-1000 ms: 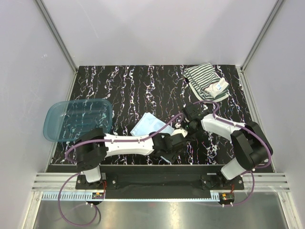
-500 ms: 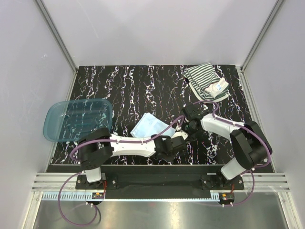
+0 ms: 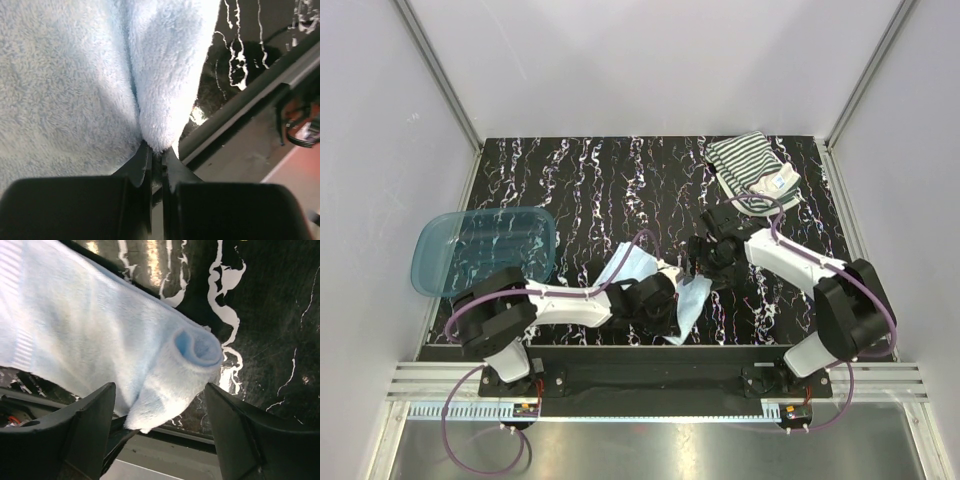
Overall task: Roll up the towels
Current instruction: Roll the towel
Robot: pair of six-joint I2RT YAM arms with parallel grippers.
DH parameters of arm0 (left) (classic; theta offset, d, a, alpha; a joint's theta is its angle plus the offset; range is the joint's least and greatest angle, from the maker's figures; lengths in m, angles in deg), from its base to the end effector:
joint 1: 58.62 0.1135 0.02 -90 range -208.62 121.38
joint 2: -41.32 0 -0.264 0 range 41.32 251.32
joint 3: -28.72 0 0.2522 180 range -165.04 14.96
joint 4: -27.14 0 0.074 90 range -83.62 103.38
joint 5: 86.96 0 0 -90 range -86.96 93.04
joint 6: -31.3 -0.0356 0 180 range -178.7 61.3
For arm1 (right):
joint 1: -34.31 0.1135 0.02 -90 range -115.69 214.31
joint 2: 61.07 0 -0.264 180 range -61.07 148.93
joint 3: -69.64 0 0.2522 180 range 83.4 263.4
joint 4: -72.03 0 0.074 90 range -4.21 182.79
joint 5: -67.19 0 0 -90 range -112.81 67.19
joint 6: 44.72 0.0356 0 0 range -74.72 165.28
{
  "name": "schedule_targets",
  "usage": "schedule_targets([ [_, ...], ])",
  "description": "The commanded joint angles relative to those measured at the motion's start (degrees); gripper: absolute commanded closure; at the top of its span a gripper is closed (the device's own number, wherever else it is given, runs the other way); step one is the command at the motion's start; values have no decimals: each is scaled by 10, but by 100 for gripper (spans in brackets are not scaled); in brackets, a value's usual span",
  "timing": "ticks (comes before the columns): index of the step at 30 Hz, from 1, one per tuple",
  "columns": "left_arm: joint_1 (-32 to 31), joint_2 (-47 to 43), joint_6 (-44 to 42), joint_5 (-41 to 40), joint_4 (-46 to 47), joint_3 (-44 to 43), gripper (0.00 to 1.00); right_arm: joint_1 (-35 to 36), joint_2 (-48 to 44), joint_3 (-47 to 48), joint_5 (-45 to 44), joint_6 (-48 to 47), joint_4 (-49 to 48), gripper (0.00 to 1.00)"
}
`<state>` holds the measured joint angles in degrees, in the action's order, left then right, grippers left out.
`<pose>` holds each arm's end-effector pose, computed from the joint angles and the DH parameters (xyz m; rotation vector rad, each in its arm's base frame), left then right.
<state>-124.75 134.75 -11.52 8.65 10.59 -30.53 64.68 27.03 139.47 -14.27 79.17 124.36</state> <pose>0.1238 -0.2883 0.1506 0.4926 2.6640 -0.8803 0.2450 0.1497 0.1953 0.0521 2.9000 0.4470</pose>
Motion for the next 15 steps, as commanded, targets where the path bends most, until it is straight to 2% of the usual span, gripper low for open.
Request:
schedule_targets([
  [1,5,8,57,76,70,34,100,5,-56,6,9,13,-10,21],
  [6,33,8,75,118,109,45,100,6,-138,-89,79,34,-90,22],
  [12,63,-1,83,124,108,59,100,5,-220,-163,71,60,-107,23],
  [15,69,-3,88,128,117,73,100,5,-231,-187,74,74,-120,25],
])
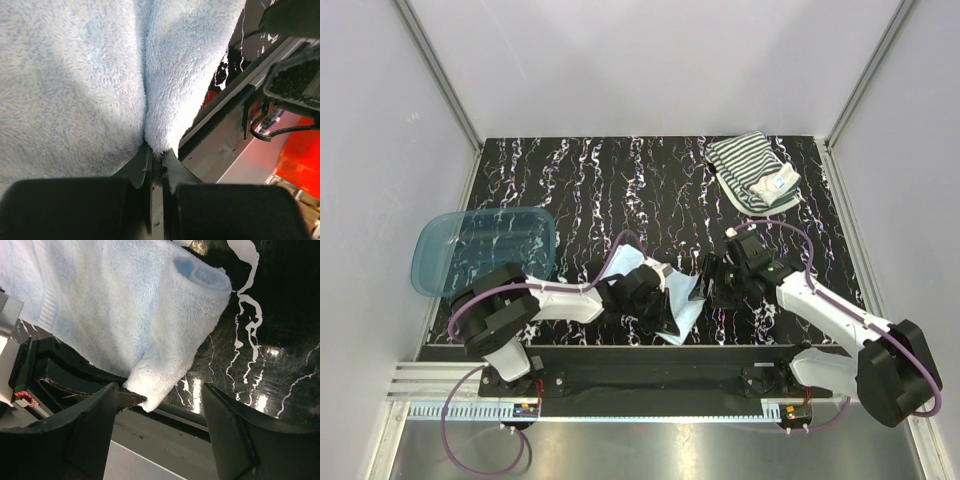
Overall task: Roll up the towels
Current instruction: Roll the towel
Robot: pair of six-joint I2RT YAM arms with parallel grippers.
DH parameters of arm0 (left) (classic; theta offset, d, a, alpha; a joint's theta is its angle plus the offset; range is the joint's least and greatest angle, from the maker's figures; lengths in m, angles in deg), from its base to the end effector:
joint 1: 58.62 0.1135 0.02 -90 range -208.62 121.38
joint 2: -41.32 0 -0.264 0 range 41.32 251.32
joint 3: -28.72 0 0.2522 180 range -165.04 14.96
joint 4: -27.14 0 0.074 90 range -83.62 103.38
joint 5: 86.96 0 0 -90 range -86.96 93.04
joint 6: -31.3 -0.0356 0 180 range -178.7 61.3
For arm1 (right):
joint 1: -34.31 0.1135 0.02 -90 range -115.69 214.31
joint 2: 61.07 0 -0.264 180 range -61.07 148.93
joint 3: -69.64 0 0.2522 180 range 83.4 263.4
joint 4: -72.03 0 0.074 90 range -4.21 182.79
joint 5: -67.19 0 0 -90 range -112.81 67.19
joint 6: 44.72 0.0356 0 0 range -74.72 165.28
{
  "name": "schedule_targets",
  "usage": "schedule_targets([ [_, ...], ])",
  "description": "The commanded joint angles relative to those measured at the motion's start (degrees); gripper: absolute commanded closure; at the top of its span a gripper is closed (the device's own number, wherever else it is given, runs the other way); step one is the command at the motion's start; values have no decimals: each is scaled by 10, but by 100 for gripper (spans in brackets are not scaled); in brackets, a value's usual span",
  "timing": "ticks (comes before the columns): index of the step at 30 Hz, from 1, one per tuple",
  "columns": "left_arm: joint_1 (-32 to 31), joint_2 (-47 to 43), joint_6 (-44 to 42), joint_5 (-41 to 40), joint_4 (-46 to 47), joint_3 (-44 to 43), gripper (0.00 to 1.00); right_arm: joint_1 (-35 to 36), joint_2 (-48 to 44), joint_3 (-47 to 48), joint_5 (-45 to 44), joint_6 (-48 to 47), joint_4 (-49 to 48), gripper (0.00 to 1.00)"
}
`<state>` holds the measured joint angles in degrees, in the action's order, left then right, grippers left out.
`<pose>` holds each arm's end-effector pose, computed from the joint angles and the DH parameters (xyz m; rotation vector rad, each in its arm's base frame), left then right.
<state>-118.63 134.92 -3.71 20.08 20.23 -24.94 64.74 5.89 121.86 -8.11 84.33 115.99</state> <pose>0.1428 -0.2684 0.1363 0.2834 2.7423 -1.1393 0.1825 0.1177 0.1996 0.1074 2.7439 0.7290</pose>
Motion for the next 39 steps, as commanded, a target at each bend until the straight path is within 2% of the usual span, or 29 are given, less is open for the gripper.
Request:
schedule_targets([
  [1,9,-3,13,16,29,21,100,4,-18,-22,13,32,-47,27],
  [10,24,4,70,47,122,80,100,4,13,-100,42,92,-200,34],
  [16,31,-4,78,43,130,88,100,4,35,-124,43,105,-250,43],
  [18,36,-3,81,48,134,92,100,4,31,-132,37,110,-261,51],
  [24,39,4,69,56,133,83,100,4,10,-144,24,113,-266,68],
  [25,39,1,61,51,102,76,96,4,7,-142,23,111,-262,73],
  [26,38,-4,51,42,79,69,83,4,8,-139,22,108,-259,74],
  [28,31,-27,14,1,1,39,63,4,13,-117,17,92,-221,77],
  [29,28,-36,-12,-33,-27,26,46,4,28,-106,16,85,-204,78],
  [32,16,-65,-53,-96,-125,-18,30,4,59,-61,16,56,-141,83],
  [34,2,-81,-71,-135,-197,-57,28,4,70,-41,13,43,-110,84],
  [38,-54,-93,-128,-311,-329,-147,25,4,88,-12,-27,26,-51,84],
  [39,-84,-91,-137,-344,-350,-165,25,4,89,-1,-30,20,-33,84],
])
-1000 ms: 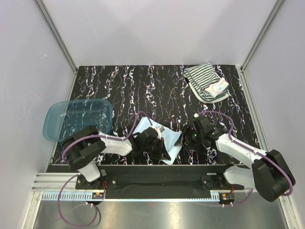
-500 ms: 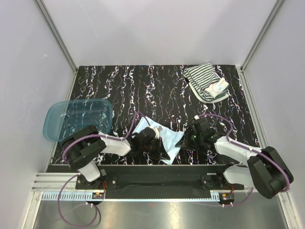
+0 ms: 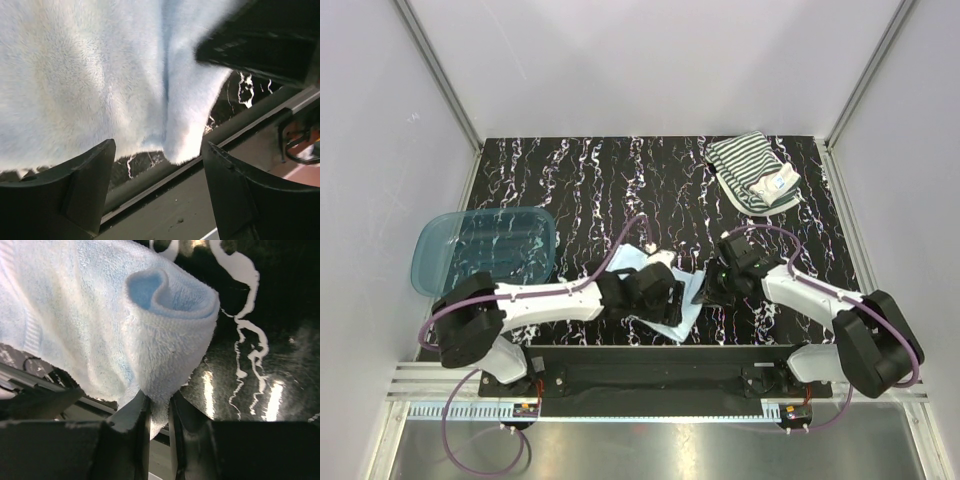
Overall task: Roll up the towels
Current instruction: Roll the towel
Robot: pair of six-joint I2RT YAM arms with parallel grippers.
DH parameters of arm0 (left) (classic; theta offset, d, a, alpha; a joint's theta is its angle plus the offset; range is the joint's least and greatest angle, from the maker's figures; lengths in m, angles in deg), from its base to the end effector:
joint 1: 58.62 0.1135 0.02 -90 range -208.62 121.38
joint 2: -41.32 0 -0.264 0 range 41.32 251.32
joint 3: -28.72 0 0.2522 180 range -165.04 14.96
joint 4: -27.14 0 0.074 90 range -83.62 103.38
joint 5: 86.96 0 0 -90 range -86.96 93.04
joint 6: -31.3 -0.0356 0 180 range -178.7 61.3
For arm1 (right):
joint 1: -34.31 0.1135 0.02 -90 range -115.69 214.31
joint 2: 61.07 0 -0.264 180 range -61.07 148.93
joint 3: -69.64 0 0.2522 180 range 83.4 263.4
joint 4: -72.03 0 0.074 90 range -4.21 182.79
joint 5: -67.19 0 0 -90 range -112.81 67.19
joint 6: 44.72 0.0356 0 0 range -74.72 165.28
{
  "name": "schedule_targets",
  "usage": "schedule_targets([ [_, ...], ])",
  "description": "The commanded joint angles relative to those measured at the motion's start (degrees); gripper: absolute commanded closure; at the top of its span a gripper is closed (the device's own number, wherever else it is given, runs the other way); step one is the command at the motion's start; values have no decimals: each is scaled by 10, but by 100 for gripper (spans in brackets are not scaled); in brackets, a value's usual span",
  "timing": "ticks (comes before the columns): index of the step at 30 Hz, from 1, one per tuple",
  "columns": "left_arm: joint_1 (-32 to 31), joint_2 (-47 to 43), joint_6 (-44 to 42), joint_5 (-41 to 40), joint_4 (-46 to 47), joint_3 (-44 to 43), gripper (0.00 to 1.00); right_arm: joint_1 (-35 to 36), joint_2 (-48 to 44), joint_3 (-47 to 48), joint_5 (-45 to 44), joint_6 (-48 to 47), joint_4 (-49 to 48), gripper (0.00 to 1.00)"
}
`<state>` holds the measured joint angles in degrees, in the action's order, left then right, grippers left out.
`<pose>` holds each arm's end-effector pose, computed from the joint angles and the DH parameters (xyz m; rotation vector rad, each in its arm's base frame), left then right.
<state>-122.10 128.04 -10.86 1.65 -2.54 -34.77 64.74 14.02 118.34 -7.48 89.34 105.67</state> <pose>0.1359 -0.2705 0.1902 0.3520 2.6426 -0.7202 0.1954 0.1257 0.1627 0.2311 2.7802 0.7503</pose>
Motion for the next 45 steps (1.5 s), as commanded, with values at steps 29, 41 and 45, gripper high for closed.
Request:
schedule_targets([
  [29,-229,224,-187,-327,-99,-215,28,4,46,111,-17,-49,155,83],
  [41,-212,224,-161,-346,-77,-184,85,4,42,113,5,-49,162,85],
  [45,-204,207,-153,-335,-69,-170,97,4,37,113,0,-49,171,84],
])
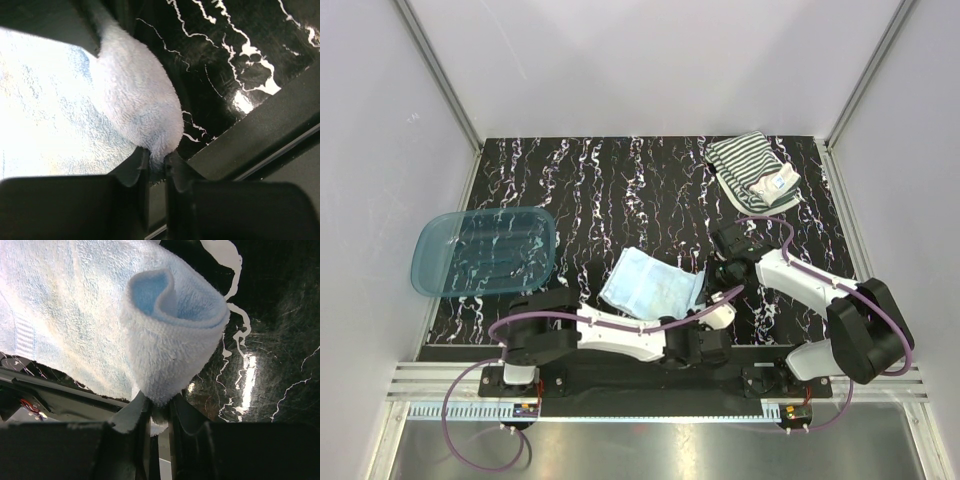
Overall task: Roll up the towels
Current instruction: Roll the towel
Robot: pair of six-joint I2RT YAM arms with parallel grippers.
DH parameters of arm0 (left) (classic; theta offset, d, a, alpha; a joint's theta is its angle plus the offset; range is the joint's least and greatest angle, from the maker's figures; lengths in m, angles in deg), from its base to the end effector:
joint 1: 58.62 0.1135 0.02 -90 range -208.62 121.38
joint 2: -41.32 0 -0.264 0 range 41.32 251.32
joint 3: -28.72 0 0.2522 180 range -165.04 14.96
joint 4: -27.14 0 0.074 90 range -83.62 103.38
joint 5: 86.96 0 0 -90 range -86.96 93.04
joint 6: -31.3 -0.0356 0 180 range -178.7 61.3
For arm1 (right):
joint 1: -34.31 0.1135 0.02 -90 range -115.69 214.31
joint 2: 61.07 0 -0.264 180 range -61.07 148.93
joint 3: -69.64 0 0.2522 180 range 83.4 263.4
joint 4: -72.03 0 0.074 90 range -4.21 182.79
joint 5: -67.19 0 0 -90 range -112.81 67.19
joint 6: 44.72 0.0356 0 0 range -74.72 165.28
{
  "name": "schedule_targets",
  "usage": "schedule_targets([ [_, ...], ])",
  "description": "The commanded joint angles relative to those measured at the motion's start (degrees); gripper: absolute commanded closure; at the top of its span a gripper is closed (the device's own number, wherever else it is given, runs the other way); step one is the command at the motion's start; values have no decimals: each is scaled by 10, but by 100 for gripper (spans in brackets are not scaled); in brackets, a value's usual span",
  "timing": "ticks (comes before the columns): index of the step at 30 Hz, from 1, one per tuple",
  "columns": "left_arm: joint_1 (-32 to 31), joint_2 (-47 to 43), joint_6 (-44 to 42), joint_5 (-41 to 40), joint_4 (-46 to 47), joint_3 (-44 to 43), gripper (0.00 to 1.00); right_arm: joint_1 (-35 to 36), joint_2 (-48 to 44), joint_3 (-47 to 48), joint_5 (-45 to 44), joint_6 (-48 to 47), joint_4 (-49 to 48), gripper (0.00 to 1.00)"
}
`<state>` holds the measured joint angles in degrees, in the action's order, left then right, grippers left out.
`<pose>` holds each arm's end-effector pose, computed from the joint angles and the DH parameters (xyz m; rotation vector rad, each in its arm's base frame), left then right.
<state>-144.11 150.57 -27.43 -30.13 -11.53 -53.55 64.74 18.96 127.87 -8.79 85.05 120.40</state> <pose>0.0489 -0.3719 0.1538 0.9700 2.2381 -0.0671 0.2071 0.1317 0.1778 0.1764 2.9359 0.5914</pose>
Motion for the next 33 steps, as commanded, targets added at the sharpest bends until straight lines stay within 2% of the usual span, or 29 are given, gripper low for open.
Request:
schedule_targets([
  [1,22,-29,13,-4,26,29,98,4,-13,18,14,-7,27,83],
  [4,37,-59,22,39,54,53,100,4,-13,34,-1,-13,44,63],
  [5,40,-68,25,50,72,72,100,4,-13,41,-7,-17,51,47],
  [7,52,-95,34,85,91,92,100,4,-10,71,-36,-28,78,39],
  [11,81,-141,50,150,149,151,100,2,-2,126,-66,-47,116,35],
  [15,124,-191,64,231,196,195,100,-17,1,173,-97,-56,147,26],
  [20,175,-229,84,326,295,255,100,-35,-19,200,-108,-53,158,23],
  [21,196,-238,100,369,317,283,100,-35,-30,196,-107,-49,151,23],
  [24,232,-248,137,427,399,332,100,-35,-63,167,-78,-37,116,23],
  [28,270,-248,187,486,513,389,100,-35,-105,98,-6,-6,35,24],
  [29,279,-245,198,499,532,400,100,-35,-116,83,34,0,14,26],
  [33,336,-243,242,555,603,449,100,-35,-129,2,80,44,-78,28],
])
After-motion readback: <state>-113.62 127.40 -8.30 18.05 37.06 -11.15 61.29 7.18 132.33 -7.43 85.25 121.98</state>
